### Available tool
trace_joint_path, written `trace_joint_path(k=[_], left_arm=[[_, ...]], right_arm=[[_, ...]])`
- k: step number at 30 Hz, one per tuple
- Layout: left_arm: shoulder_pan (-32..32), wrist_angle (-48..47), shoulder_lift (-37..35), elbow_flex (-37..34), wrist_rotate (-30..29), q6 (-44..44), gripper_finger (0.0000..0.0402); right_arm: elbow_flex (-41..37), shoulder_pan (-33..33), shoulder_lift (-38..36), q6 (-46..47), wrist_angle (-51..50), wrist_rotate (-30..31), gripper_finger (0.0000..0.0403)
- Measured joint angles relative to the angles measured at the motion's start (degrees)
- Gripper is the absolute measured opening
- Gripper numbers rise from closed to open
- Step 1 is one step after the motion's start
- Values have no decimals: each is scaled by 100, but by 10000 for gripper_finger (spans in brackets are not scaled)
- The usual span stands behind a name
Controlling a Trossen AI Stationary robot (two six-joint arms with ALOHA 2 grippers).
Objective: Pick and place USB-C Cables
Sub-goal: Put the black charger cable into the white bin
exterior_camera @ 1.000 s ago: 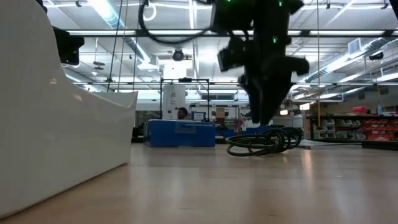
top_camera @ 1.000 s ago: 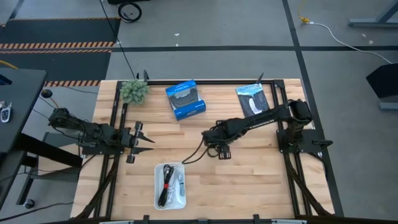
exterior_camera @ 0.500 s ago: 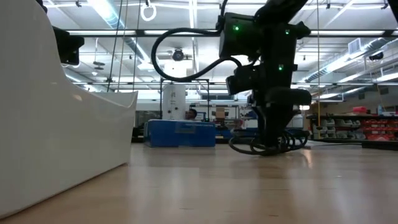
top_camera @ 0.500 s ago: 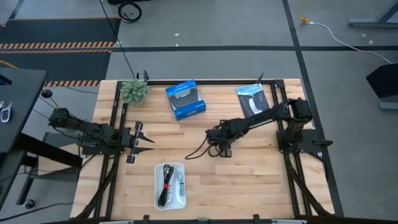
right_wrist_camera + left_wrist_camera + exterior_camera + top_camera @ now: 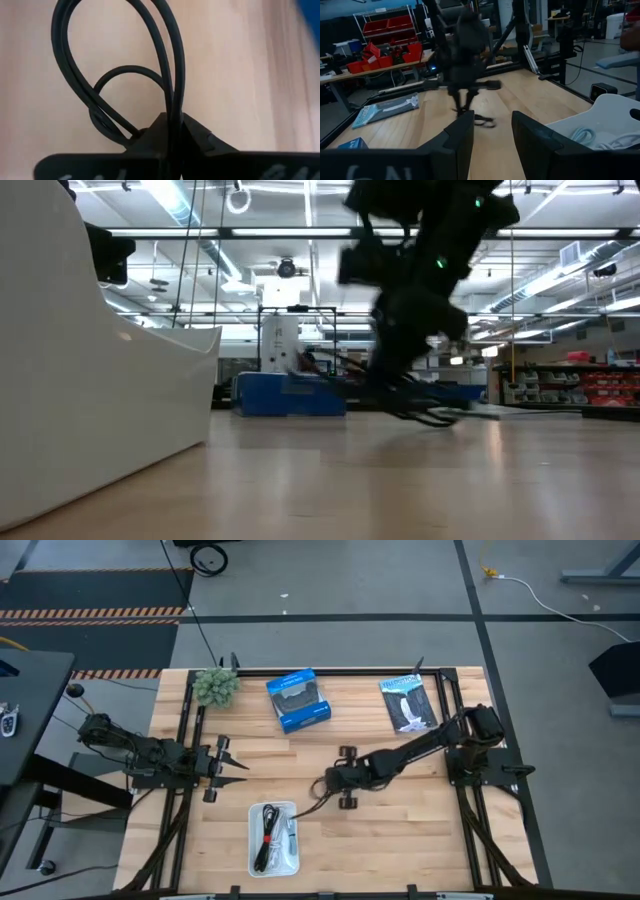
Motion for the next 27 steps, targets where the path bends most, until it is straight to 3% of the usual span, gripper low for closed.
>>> trace_joint_path(k=[9,13,21,24,27], left_arm=[[2,0,-2,0,2,0,142],[0,0,0,-1,1,-1,142],[2,0,0,-2,1,-1,142],[1,-1,-1,-1,1,-1,142],[0,15,0,0,2,0,142]], right_arm=[[2,606,0,-728,2933,185,43],[2,900,0,-802,3671,491,39],[8,1251,10,-1872,5132,326,39],[36,1283,229,-2288,5900,167,39],[404,1290,649,-2624,5960,141,39]])
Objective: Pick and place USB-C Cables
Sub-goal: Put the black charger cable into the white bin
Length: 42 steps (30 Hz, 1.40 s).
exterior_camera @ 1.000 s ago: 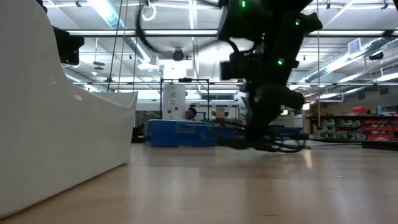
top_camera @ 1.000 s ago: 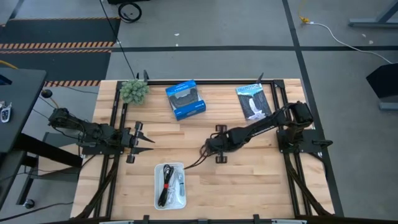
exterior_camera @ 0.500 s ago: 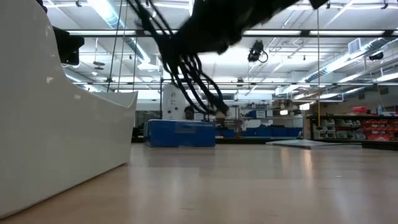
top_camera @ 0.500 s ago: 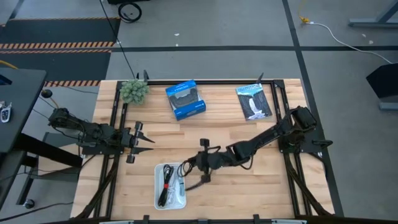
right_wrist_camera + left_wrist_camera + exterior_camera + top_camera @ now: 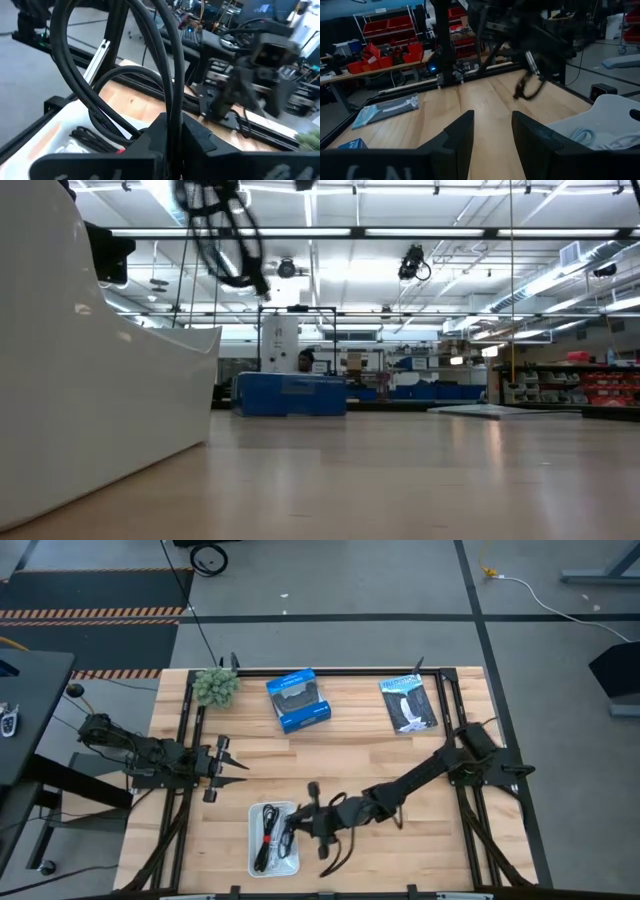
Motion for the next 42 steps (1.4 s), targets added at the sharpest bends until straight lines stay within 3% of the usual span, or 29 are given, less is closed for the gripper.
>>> trace_joint_path(k=[7,12,20,33,36,42], left_arm=[[0,5,0,0,-2,-2,142],[0,5,0,-2,0,0,142],[2,5,0,0,-2,-1,142],[1,16,0,-1,-2,-1,142],[0,16,0,0,-2,0,142],[0,18,0,-2,-2,-2,142]], right_arm=[[1361,-1,909,-288,-257,-248,39],[2182,-1,1393,-361,-1223,-477,39],[2466,-62,1881,-1572,-2048,-11,67],[2464,69,1366,-1612,-3731,286,169],[2464,72,1146,-1371,-4145,576,179],[2464,78,756,-947,-4213,595,180]])
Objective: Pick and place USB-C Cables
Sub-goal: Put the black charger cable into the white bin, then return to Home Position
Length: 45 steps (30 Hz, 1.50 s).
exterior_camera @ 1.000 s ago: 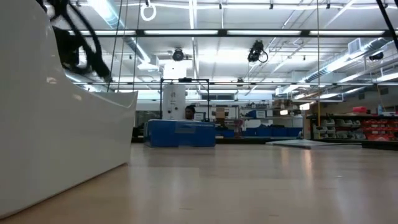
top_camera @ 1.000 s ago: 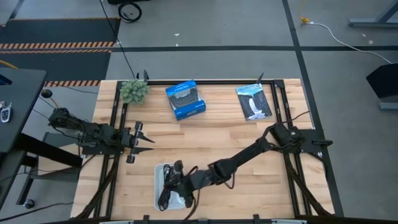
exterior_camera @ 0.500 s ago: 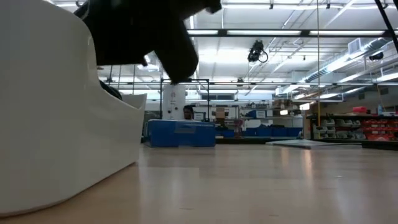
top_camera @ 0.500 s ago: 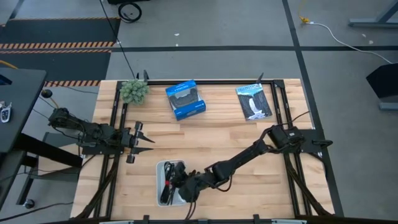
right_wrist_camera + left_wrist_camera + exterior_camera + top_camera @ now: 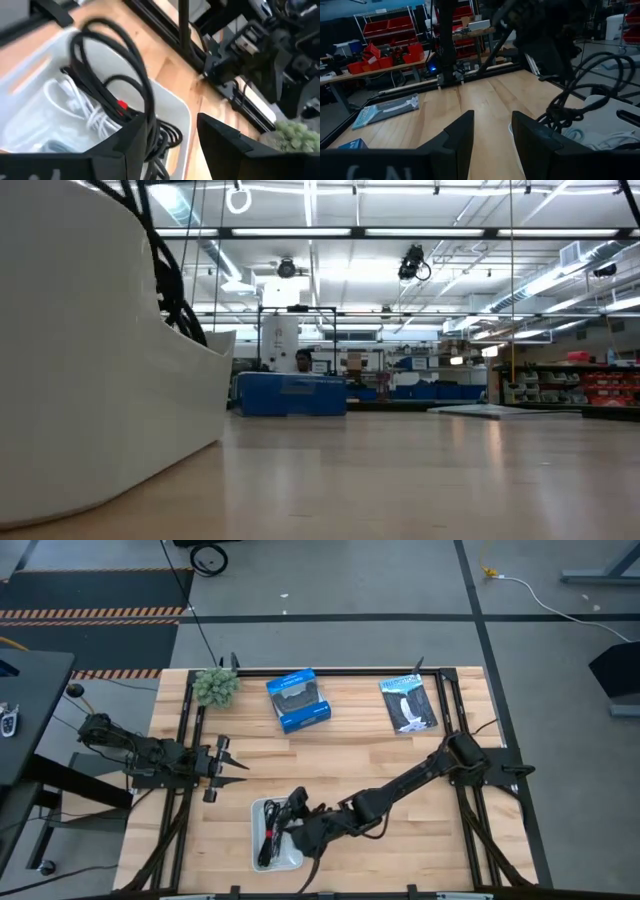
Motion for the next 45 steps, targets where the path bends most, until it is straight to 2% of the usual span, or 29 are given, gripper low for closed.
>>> trace_joint_path(k=[8,11,17,23,36,41,45], left_arm=[[2,0,0,2,0,1,142],[0,0,0,0,0,2,142],[0,2,0,0,1,2,142],[0,4,0,1,1,1,142],[0,4,0,2,2,2,142],[1,3,0,1,2,1,142],[2,2,0,2,2,2,142]], right_arm=[[-2,-112,-21,631,-494,-808,179],[-9,-148,-24,829,-437,-809,179],[2,-167,-48,639,503,-789,179],[-5,-238,-120,896,-248,-384,178],[-18,-334,-1689,1873,-1730,-354,178],[-578,-354,-2506,1888,-1695,-220,178],[-1491,-357,-3336,1949,-1012,-71,178]])
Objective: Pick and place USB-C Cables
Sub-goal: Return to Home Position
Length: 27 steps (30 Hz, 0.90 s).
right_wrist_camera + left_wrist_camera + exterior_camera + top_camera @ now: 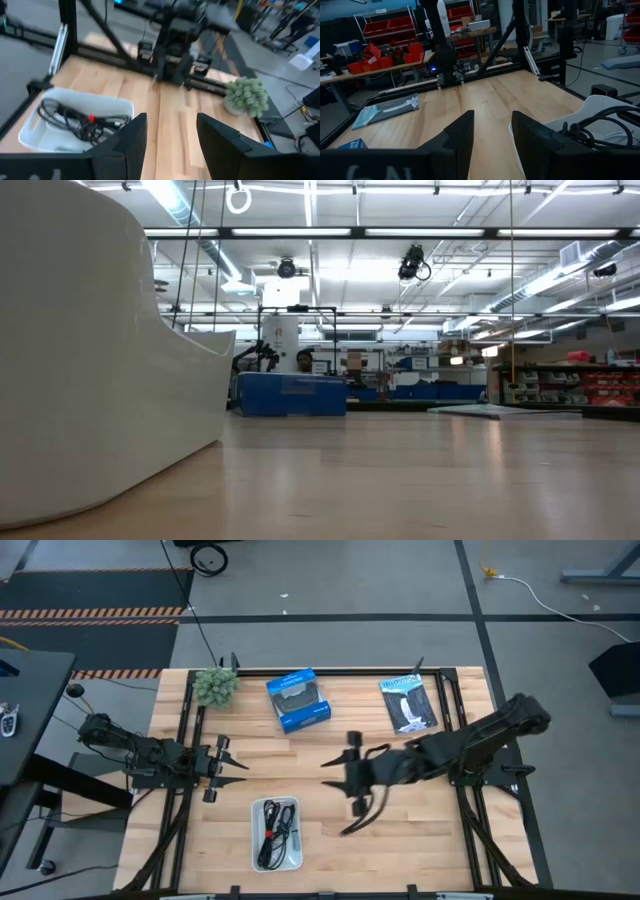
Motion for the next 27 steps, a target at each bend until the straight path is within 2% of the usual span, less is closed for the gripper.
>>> trace_joint_path(k=[6,10,15,21,27], left_arm=[[-1,0,-1,-1,-1,-2,142],[-2,0,0,-1,0,-2,142],[-2,2,0,0,0,0,142],[-2,2,0,0,-2,-1,142],[-2,-1,-2,0,-1,-2,142]], right_arm=[[-1788,-92,-1285,97,1546,12,178],[-2756,-230,-2063,180,2237,10,178],[-3549,-509,-2910,418,2370,-80,178],[-4360,-866,-3698,644,2543,-528,178],[-5175,-1092,-4221,677,3293,-851,178]])
